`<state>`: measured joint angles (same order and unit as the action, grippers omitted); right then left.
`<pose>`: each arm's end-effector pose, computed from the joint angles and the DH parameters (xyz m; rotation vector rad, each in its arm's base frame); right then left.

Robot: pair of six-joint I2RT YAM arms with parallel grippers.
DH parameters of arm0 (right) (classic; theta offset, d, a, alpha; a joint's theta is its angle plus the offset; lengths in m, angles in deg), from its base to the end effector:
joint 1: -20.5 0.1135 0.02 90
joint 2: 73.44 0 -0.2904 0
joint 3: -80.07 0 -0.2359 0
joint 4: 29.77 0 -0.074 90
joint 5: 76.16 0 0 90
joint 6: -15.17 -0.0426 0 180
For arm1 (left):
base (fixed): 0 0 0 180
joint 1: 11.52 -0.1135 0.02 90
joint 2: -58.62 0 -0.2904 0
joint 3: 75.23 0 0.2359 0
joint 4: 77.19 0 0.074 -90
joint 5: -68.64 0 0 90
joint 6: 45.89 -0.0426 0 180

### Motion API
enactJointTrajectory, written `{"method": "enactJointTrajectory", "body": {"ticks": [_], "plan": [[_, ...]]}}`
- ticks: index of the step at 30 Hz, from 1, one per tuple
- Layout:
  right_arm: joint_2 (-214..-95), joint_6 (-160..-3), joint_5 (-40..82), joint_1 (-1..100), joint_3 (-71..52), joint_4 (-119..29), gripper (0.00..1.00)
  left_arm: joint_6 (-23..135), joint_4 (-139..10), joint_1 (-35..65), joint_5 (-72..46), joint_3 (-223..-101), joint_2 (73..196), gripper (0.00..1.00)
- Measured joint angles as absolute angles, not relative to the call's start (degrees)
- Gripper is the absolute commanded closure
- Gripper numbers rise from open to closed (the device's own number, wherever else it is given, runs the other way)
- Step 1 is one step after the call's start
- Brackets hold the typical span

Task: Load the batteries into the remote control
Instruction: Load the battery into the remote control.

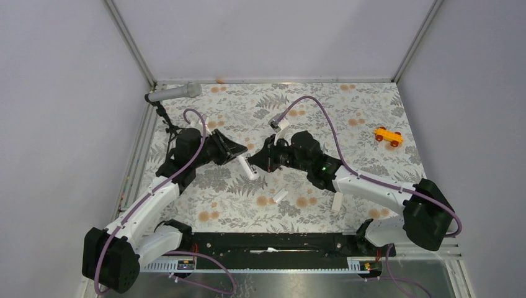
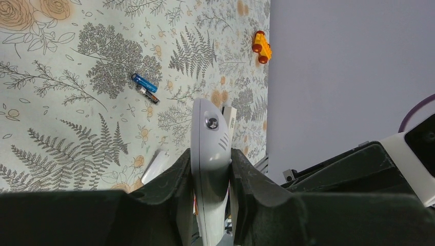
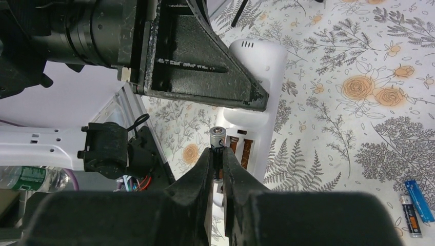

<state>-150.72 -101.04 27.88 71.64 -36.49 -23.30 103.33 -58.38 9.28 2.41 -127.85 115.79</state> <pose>0.1799 0.2397 0.3255 -0.5915 1.7534 1.1874 0.1822 -0.0876 0.2940 -0.4304 2.1474 -1.2666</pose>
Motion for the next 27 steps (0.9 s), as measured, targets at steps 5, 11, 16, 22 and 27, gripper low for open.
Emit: {"method": "enactJointTrajectory", "body": {"ticks": [5,11,16,22,27], "plan": [[-151.8,-99.4,27.6,71.7,-35.7,-23.5,0.88,103.7,-57.5,9.3,2.5,-127.9,115.8,1.00],[-152.0,-96.9,26.8,71.7,-35.7,-24.7,0.88,103.9,-55.7,9.3,2.9,-129.8,116.8,1.00],[-152.0,-94.7,26.9,71.7,-35.7,-24.6,0.87,104.0,-55.0,9.3,3.5,-130.8,117.4,1.00],[-152.4,-92.8,27.0,71.7,-35.7,-24.7,0.84,103.9,-54.0,9.3,4.0,-131.2,117.8,1.00],[-152.4,-91.2,28.5,71.8,-35.7,-25.0,0.84,103.9,-52.6,9.4,4.1,-131.8,118.2,1.00]]}}
